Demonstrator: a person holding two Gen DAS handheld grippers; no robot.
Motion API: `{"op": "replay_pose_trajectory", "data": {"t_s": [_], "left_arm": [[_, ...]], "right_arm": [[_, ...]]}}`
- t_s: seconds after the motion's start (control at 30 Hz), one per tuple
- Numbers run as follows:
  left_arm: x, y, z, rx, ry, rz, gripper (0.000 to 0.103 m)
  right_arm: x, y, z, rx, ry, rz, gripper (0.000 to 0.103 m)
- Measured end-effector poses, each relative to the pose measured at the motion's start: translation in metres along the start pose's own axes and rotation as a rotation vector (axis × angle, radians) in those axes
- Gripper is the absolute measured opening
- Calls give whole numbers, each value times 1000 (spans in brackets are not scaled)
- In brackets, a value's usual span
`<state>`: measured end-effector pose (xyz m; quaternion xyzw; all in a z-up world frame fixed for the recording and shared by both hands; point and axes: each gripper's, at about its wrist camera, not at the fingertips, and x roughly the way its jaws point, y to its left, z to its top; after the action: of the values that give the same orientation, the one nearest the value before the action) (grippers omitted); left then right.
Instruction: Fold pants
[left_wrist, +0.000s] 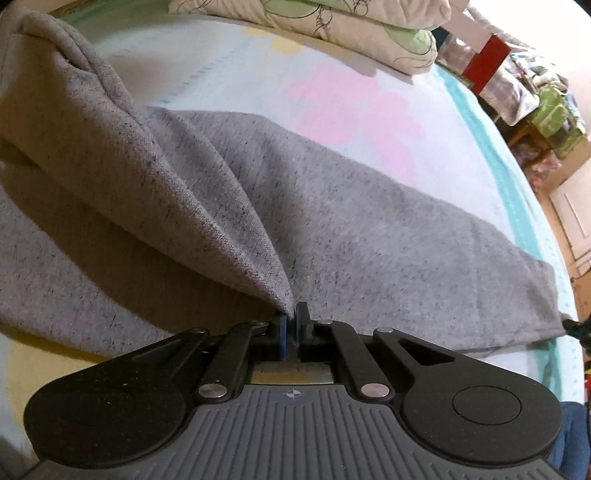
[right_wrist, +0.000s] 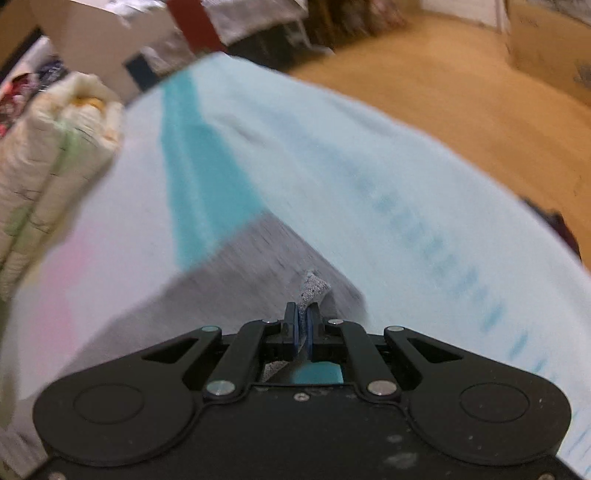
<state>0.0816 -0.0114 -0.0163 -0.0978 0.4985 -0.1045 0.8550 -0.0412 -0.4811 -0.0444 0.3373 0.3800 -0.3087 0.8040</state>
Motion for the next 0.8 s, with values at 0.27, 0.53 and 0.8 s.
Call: {"op": "replay_pose_trajectory", "data": {"t_s": [0.27, 0.53, 0.8], "left_arm": [[-9, -15, 3, 40, -35, 5, 4], [15, 0, -15, -6, 60, 11, 6], [-4, 13, -15, 3, 138, -139, 31]], "right_arm": [[-14, 15, 7, -46, -100, 24, 6], [21, 0, -2, -16, -6, -49, 6], [-12, 12, 4, -50, -82, -104, 32]]}}
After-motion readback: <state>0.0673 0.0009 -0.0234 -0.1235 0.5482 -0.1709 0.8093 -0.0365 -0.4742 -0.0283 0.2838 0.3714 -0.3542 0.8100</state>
